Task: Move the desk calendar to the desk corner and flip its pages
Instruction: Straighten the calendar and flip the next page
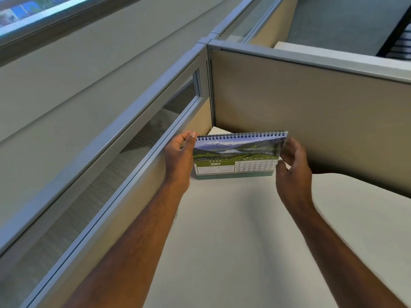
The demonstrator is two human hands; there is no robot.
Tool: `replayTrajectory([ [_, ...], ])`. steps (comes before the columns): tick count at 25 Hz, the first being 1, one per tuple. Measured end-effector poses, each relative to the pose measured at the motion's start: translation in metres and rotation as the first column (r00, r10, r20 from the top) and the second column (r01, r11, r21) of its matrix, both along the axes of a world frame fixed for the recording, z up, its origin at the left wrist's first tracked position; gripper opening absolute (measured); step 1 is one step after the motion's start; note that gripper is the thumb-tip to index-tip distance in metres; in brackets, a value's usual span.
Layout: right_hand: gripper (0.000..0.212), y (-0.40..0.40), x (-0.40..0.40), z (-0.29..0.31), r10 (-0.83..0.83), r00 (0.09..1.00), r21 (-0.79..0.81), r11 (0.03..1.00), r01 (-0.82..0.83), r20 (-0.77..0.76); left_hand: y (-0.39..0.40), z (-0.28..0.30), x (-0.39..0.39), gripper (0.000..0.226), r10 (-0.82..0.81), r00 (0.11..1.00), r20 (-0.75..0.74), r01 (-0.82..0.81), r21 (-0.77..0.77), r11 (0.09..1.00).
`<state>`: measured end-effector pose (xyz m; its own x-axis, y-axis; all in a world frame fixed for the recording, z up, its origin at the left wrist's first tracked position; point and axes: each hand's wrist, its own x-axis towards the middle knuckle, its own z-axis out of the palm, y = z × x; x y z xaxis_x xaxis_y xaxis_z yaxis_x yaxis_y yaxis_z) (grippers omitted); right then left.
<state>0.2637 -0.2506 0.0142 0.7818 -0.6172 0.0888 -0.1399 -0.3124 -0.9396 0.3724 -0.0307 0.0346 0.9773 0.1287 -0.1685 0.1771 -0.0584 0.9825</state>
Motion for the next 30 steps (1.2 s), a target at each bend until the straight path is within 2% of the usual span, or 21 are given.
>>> replayTrajectory([
  [2,0.056,0.006,-0.01,-0.016,0.007,0.998,0.059,0.998,-0.004,-0.067,0.0,0.001,0.0,0.041,-0.003,1.0,-0.011,0.004,0.027,1.0],
  [5,0.053,0.011,-0.018,-0.029,0.017,0.992,0.064,0.998,-0.009,-0.124,0.0,0.003,0.0,0.037,-0.022,1.0,-0.013,0.023,0.056,0.998],
  [12,0.04,0.011,-0.019,-0.027,-0.088,0.987,0.078,0.992,0.1,-0.136,-0.001,0.006,-0.003,0.026,-0.032,0.999,-0.003,0.032,0.047,0.998],
  [15,0.035,0.01,-0.02,-0.028,-0.09,0.987,0.061,0.993,0.099,-0.134,-0.001,0.007,-0.005,0.021,-0.045,0.999,0.012,0.045,0.057,0.997],
  [20,0.026,0.007,-0.022,-0.026,-0.079,0.991,0.055,0.995,0.085,-0.112,0.0,0.006,-0.004,0.024,-0.049,0.999,0.018,0.048,0.071,0.996],
  [24,0.024,0.006,-0.023,-0.016,-0.066,0.995,0.131,0.989,0.075,-0.071,0.003,0.007,-0.004,0.023,-0.07,0.997,0.01,0.07,0.02,0.997],
  [27,0.037,0.005,-0.024,-0.002,-0.073,0.997,0.168,0.983,0.078,-0.035,0.004,0.009,-0.004,0.026,-0.076,0.997,-0.033,0.075,-0.031,0.997],
  [30,0.042,0.004,-0.024,0.014,-0.065,0.998,0.214,0.975,0.061,0.014,0.004,0.016,-0.002,0.019,-0.085,0.992,-0.096,0.062,-0.216,0.974],
])
